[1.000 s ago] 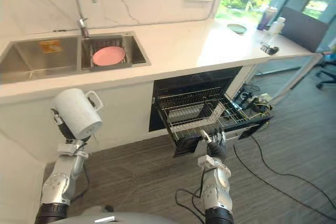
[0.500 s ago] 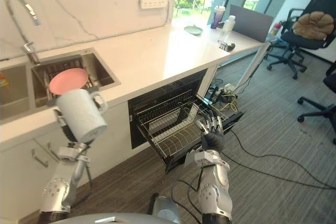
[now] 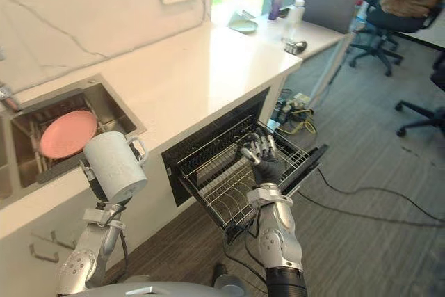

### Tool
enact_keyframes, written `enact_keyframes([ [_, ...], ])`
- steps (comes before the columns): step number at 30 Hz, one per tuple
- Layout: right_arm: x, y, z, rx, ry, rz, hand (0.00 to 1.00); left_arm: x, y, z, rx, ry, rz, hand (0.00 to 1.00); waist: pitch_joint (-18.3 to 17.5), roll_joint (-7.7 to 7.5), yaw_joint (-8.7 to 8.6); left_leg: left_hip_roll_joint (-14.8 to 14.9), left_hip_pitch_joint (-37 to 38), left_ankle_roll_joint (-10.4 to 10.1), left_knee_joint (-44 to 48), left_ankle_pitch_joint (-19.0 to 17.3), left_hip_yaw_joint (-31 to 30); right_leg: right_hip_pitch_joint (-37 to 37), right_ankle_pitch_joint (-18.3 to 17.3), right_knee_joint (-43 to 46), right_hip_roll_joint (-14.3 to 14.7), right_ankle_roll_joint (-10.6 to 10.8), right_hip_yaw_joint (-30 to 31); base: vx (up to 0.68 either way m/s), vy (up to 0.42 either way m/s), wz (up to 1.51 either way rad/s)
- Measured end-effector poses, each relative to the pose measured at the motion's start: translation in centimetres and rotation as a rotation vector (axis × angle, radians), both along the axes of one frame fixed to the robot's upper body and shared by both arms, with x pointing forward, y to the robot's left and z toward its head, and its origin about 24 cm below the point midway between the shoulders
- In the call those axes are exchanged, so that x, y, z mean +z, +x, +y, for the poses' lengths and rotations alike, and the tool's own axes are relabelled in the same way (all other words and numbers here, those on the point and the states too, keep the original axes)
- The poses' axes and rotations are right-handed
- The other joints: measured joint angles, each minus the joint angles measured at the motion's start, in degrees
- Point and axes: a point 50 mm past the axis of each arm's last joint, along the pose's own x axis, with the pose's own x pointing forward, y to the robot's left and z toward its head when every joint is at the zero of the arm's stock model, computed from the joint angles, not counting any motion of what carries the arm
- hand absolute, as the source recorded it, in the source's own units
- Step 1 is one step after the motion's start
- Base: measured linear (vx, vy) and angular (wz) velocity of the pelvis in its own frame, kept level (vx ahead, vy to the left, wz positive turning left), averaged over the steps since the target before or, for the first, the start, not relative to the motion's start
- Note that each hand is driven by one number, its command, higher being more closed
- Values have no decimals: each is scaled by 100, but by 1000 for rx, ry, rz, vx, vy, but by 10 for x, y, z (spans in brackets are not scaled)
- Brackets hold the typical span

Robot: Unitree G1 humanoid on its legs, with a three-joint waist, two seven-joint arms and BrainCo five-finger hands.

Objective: Walk over to the sink, pick up the cup, carry it to the dishwasher, place the cup inside the dishwasher, then close the dishwasher door

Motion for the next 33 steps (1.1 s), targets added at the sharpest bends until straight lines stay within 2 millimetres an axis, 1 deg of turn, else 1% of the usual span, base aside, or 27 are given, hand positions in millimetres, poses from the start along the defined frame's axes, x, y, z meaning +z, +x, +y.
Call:
enact_keyframes([
  [2, -8, -5, -2, -12, 9, 30, 0, 4, 5, -3, -13, -3, -21, 100, -24, -128, -67, -142, 50, 21, -134, 85, 101, -44, 214, -93, -127, 137, 18, 219, 156, -18],
  [3, -12, -7, -4, -17, 10, 47, 0, 7, 8, -5, -27, -3, -32, 100, -28, -144, -92, -214, 89, 20, -127, 85, 127, -35, 225, -92, -158, 149, 3, 186, 146, -20],
  [7, -11, -8, -2, 17, 8, 31, 0, 15, 16, -10, -64, -1, -67, 100, -58, -94, -144, -337, 438, 32, -406, 79, 124, 96, 260, -89, -255, 191, -126, 117, 117, -22],
  [9, -9, -7, -1, 41, 7, 11, 0, 17, 18, -12, -80, 8, -77, 100, -60, -97, -164, -366, 473, 107, -486, 40, 172, 52, 291, -88, -256, 197, -289, 10, 56, -22],
  [11, -6, -4, 4, 82, 6, -20, 0, 13, 17, -11, -88, 30, -64, 100, -59, -101, -87, -376, 463, 187, -529, 10, 424, -104, 346, -84, -256, 174, -584, -53, 43, -51],
  [12, -4, -3, 5, 104, 5, -32, 0, 8, 17, -9, -92, 41, -42, 100, -57, -100, -56, -383, 462, 217, -528, -8, 556, -203, 301, 10, -275, 131, -774, -82, 20, -48],
  [13, -2, -2, 6, 125, 1, -43, 0, 5, 17, -7, -96, 61, -27, 100, -51, -101, -73, -381, 453, 219, -519, -9, 602, -326, 248, 209, -293, 102, -895, -83, 18, -36],
  [15, -1, -2, 3, 140, -11, -49, 0, 3, 18, -7, -100, 66, -20, 100, -43, -114, -129, -393, 461, 245, -516, -34, 564, -328, 242, 279, -301, 102, -890, -53, 26, -3],
  [16, 2, -2, 1, 144, -15, -62, 0, 4, 22, -8, -100, 71, -26, 100, -33, -131, -126, -399, 462, 306, -512, -92, 559, -324, 243, 272, -300, 105, -837, -77, 39, 1],
  [17, 3, -2, 0, 150, -12, -72, 0, 5, 24, -8, -92, 73, -29, 100, -22, -151, -122, -408, 453, 315, -504, -98, 565, -315, 259, 241, -305, 126, -812, -91, 30, -4],
  [19, 12, -1, 3, 190, -13, -113, 0, 8, 29, -6, -55, 101, -25, 100, -26, -223, -110, -413, 327, 364, -417, -174, 584, -252, 376, -1, -280, 188, -755, -150, 27, -9],
  [20, 18, 1, 6, 214, -14, -136, 0, 7, 34, -3, -6, 134, -3, 100, -34, -270, -75, -410, 322, 365, -402, -180, 646, -233, 394, -130, -251, 211, -730, -136, 16, -17],
  [21, 23, 5, 10, 242, -18, -148, 0, 4, 37, 3, 58, 180, 31, 100, -55, -304, -83, -397, 333, 342, -403, -167, 677, -234, 390, -129, -242, 197, -728, -64, 1, -18],
  [23, 28, 11, 17, 285, -5, -158, 0, 2, 41, 8, 131, 227, 59, 100, -72, -342, -91, -355, 333, 301, -389, -162, 734, -254, 390, -128, -203, 153, -706, -22, -6, -12],
  [25, 33, 16, 23, 323, -6, -164, 0, 6, 46, 11, 189, 260, 59, 100, -94, -352, -90, -319, 282, 256, -348, -144, 757, -340, 432, -129, -170, 83, -690, 17, -9, -8],
  [28, 44, 22, 35, 401, -17, -180, 0, 13, 60, 7, 245, 283, 43, 100, -102, -337, -60, -272, 194, 203, -256, -152, 759, -418, 455, -127, -123, 49, -625, 50, 19, -4],
  [30, 55, 26, 43, 440, 3, -217, 0, 17, 70, -1, 243, 305, 43, 100, -101, -337, -94, -271, 194, 196, -241, -150, 765, -413, 470, -99, -127, 31, -618, 26, 54, -2],
  [31, 59, 26, 43, 443, 4, -228, 0, 17, 72, -3, 240, 308, 45, 100, -102, -337, -98, -275, 201, 197, -238, -150, 768, -406, 474, -99, -132, 30, -616, -2, 76, -3],
  [33, 72, 26, 47, 463, 4, -282, 0, 19, 77, -8, 238, 305, 49, 100, -102, -338, -138, -304, 204, 200, -228, -149, 798, -409, 525, -108, -159, 30, -591, -26, 95, -5],
])
